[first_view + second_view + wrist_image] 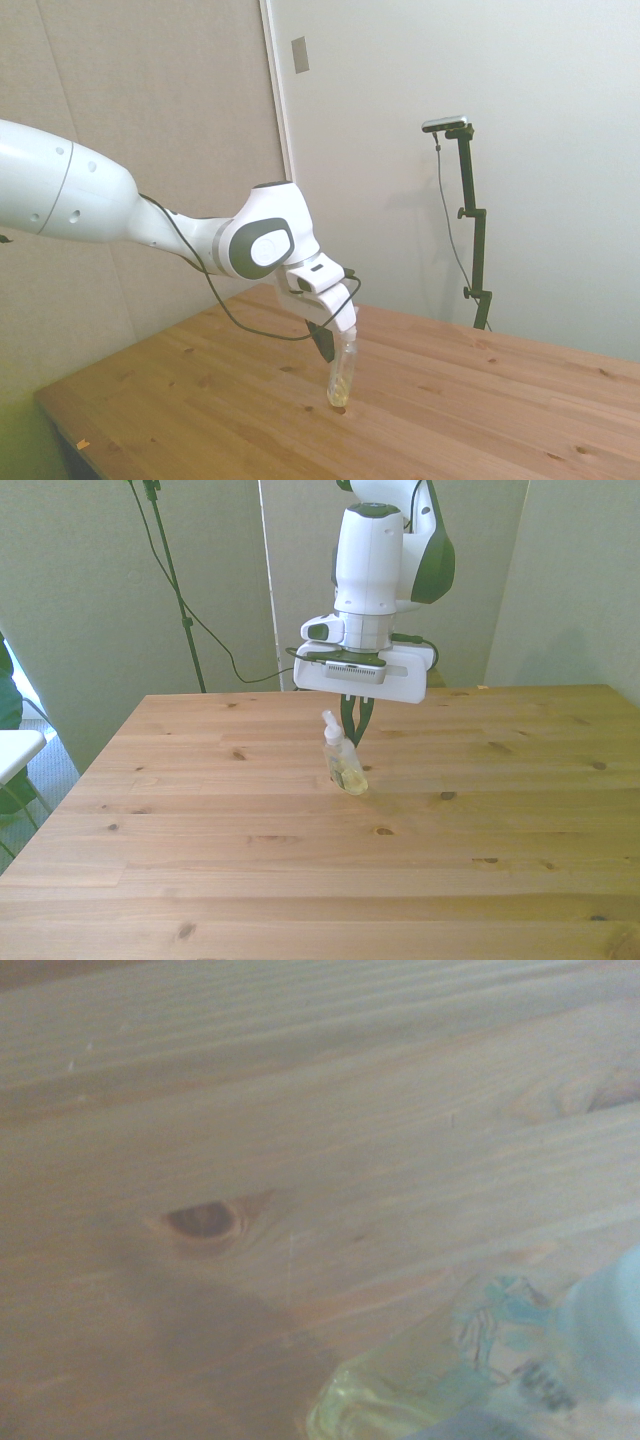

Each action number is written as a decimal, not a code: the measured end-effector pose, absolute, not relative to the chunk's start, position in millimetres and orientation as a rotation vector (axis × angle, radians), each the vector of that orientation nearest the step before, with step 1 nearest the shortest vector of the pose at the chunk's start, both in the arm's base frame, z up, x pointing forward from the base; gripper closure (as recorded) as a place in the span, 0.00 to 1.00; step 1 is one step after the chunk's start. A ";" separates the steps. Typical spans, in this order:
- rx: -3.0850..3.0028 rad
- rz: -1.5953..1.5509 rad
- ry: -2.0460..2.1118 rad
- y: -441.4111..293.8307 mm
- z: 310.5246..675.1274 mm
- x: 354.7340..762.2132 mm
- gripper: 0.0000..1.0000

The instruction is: Knock down the sanitizer

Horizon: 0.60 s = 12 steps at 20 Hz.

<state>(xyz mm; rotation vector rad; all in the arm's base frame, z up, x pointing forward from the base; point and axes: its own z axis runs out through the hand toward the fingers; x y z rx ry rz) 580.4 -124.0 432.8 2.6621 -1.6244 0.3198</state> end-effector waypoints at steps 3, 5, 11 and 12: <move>2.638 0.339 -1.647 -138.8 427.9 598.4 1.00; 2.618 0.350 -1.665 -151.2 424.7 608.8 1.00; 2.573 0.384 -1.730 -182.0 422.3 630.8 1.00; 2.572 0.386 -1.734 -184.2 421.8 632.8 0.00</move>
